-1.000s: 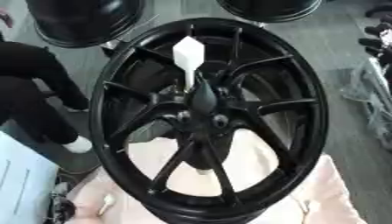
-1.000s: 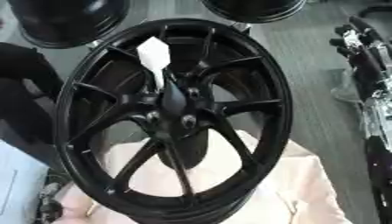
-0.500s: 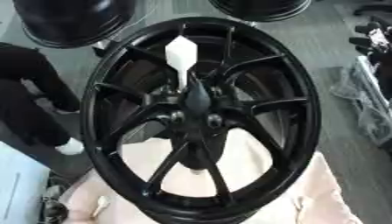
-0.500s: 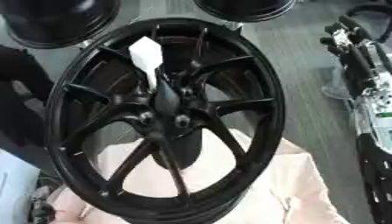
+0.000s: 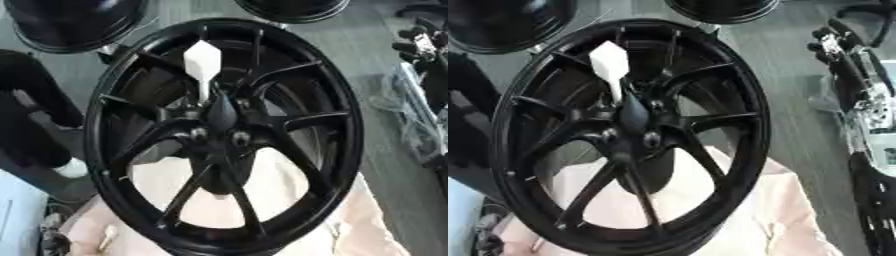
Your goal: Pull the pin out of the wheel hub.
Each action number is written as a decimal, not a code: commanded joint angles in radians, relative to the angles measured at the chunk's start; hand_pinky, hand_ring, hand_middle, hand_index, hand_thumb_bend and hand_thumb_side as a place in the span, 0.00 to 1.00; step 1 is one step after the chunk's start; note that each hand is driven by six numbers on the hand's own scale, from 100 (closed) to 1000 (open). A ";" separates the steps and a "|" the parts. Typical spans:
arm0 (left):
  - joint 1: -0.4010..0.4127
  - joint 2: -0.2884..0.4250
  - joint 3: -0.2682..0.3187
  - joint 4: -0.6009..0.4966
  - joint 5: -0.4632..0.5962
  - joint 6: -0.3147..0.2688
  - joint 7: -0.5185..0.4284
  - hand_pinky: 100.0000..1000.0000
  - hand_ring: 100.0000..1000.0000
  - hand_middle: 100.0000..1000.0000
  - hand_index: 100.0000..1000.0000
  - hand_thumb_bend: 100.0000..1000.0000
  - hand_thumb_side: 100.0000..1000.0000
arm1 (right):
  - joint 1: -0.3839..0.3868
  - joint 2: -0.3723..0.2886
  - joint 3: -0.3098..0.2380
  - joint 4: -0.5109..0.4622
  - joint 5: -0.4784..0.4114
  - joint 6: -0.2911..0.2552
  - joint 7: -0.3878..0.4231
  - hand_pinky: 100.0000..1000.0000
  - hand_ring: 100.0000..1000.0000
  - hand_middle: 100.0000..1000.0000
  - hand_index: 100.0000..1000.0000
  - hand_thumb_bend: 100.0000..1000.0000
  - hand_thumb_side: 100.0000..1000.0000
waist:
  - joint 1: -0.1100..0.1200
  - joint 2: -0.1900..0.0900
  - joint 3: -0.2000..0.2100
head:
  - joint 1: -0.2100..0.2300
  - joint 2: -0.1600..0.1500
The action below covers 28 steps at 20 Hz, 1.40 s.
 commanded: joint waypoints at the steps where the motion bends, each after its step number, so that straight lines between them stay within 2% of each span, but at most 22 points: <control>1: -0.025 0.020 -0.028 -0.053 -0.003 -0.013 -0.103 0.86 0.87 0.83 0.85 0.23 0.59 | -0.011 -0.024 -0.003 -0.023 0.000 -0.001 0.004 0.94 0.81 0.80 0.96 0.00 0.58 | 0.000 -0.016 -0.001 | -0.003 -0.014; 5: -0.015 0.026 -0.081 -0.094 -0.039 -0.031 -0.117 0.88 0.87 0.81 0.84 0.27 0.62 | -0.012 -0.024 0.000 -0.022 0.004 0.000 0.009 0.94 0.82 0.80 0.96 0.00 0.58 | 0.001 -0.013 -0.002 | -0.006 -0.022; 11: 0.000 0.041 -0.138 -0.129 -0.121 -0.087 -0.118 0.89 0.87 0.81 0.84 0.35 0.53 | -0.010 -0.026 0.002 -0.020 0.010 0.000 0.013 0.94 0.82 0.80 0.96 0.00 0.59 | 0.004 -0.012 0.000 | -0.006 -0.027; 18: 0.015 0.058 -0.182 -0.156 -0.247 -0.155 -0.118 0.90 0.88 0.81 0.86 0.43 0.48 | -0.008 -0.030 0.004 -0.020 0.016 0.001 0.015 0.95 0.82 0.80 0.96 0.00 0.59 | 0.009 -0.012 0.000 | -0.012 -0.030; 24: 0.036 0.075 -0.219 -0.184 -0.276 -0.192 -0.118 0.90 0.89 0.82 0.86 0.44 0.48 | -0.009 -0.033 0.006 -0.018 0.018 0.002 0.019 0.95 0.82 0.80 0.96 0.00 0.60 | 0.015 -0.011 -0.001 | -0.015 -0.027; 28: 0.031 0.061 -0.233 -0.185 -0.264 -0.186 -0.118 0.90 0.89 0.82 0.86 0.45 0.45 | -0.009 -0.033 0.008 -0.016 0.020 0.003 0.023 0.95 0.82 0.80 0.96 0.00 0.60 | 0.014 -0.011 -0.003 | -0.011 -0.026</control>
